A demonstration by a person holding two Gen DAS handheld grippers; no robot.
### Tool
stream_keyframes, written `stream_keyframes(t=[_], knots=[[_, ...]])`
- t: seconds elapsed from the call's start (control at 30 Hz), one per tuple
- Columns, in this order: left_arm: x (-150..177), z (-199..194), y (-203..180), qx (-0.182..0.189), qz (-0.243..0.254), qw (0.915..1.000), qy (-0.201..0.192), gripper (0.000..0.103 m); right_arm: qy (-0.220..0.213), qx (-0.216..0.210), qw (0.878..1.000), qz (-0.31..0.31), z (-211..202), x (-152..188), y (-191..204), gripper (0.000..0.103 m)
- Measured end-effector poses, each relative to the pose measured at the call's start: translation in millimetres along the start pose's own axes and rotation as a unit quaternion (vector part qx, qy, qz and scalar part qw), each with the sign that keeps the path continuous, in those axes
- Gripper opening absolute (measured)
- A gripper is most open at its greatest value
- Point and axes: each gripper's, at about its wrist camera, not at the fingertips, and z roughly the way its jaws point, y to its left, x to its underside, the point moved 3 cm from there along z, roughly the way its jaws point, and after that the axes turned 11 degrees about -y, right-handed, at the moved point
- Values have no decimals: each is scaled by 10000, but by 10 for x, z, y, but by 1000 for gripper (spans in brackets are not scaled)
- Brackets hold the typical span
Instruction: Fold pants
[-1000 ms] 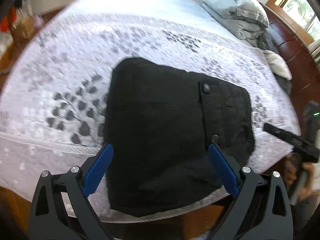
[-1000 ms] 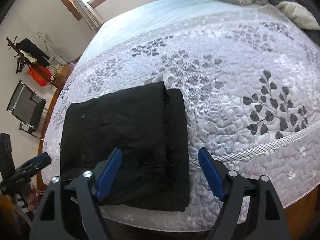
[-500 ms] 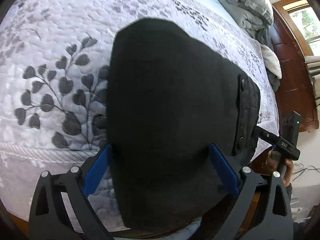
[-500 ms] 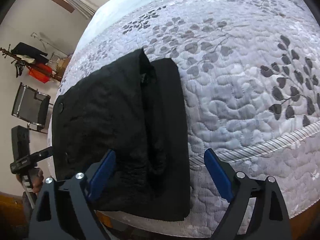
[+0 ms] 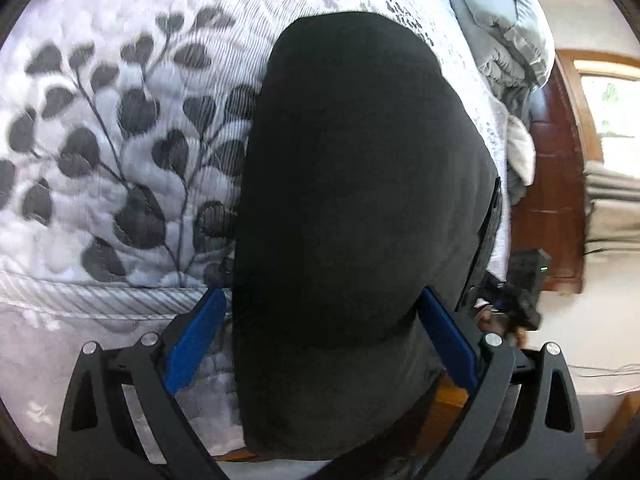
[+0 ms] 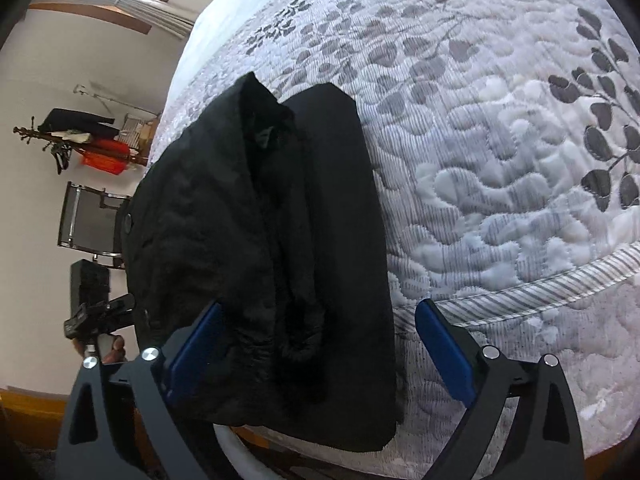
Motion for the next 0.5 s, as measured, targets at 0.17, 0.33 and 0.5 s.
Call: stream_keyframes(t=[0.17, 0.33, 0.5], knots=[[67, 81, 46, 327, -183, 9991, 183, 96, 172, -163, 9997, 20, 87, 41, 16, 97], [173, 254, -24, 525, 38, 9974, 497, 98, 238, -361, 9990, 115, 167, 28, -10, 100], [173, 357, -163, 326, 158, 9979, 537, 100, 282, -497, 9982, 158, 216, 30, -3, 100]])
